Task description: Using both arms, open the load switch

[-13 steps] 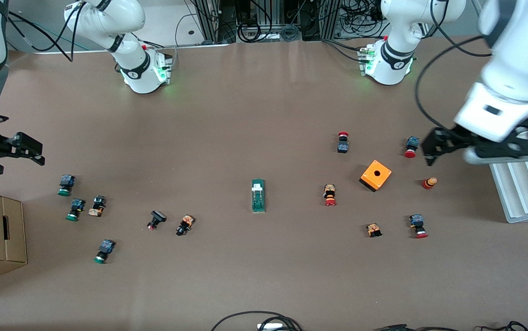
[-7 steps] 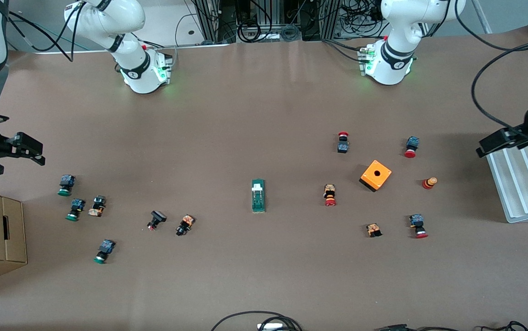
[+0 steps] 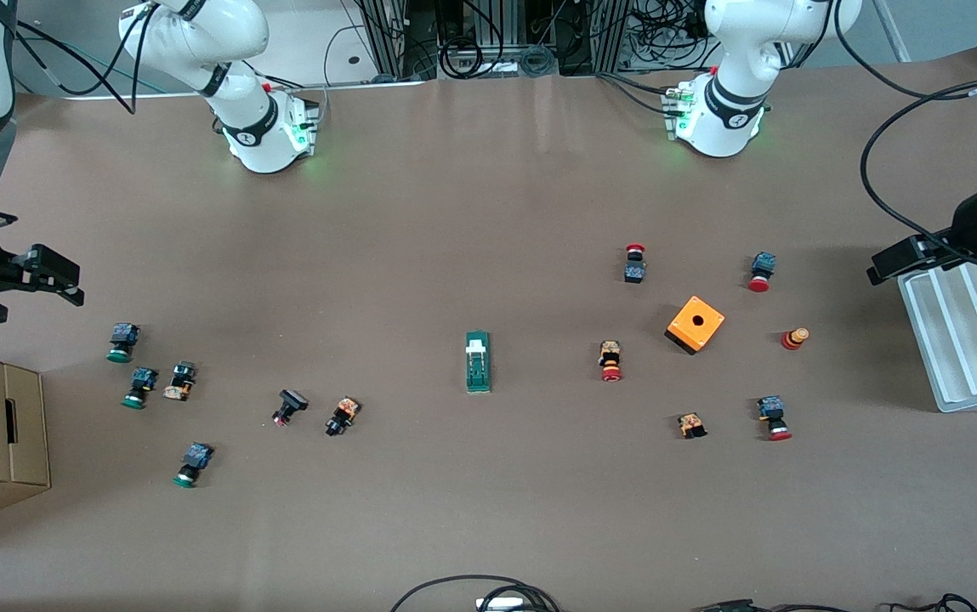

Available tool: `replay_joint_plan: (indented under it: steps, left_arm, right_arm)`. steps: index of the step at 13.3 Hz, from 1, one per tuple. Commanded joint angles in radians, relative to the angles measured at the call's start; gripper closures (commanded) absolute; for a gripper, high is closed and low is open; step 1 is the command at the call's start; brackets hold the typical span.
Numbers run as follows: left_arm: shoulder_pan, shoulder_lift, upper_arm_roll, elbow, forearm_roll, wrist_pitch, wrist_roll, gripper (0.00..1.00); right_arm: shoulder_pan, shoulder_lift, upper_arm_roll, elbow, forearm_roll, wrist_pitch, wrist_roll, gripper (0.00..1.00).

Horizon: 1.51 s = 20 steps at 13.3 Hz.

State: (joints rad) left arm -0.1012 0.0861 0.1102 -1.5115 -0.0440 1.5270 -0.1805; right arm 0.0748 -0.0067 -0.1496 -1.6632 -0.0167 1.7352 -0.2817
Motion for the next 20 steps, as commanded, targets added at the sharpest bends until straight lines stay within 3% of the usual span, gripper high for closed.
replay_joint_plan:
  steps: [1, 6, 20]
  left_arm:
    - [0.001, -0.002, 0.005, 0.007, 0.001, -0.028, 0.055, 0.0]
    - [0.011, -0.009, 0.034, 0.008, 0.001, -0.031, 0.101, 0.0]
    - [0.024, -0.011, 0.017, 0.007, 0.006, -0.025, 0.135, 0.0]
  right_arm:
    - [0.005, -0.003, -0.005, 0.008, 0.015, 0.001, -0.007, 0.0]
    - [0.007, -0.004, -0.005, 0.008, 0.015, 0.0, -0.005, 0.0]
    - [0.005, -0.003, -0.005, 0.008, 0.017, 0.0, 0.004, 0.0]
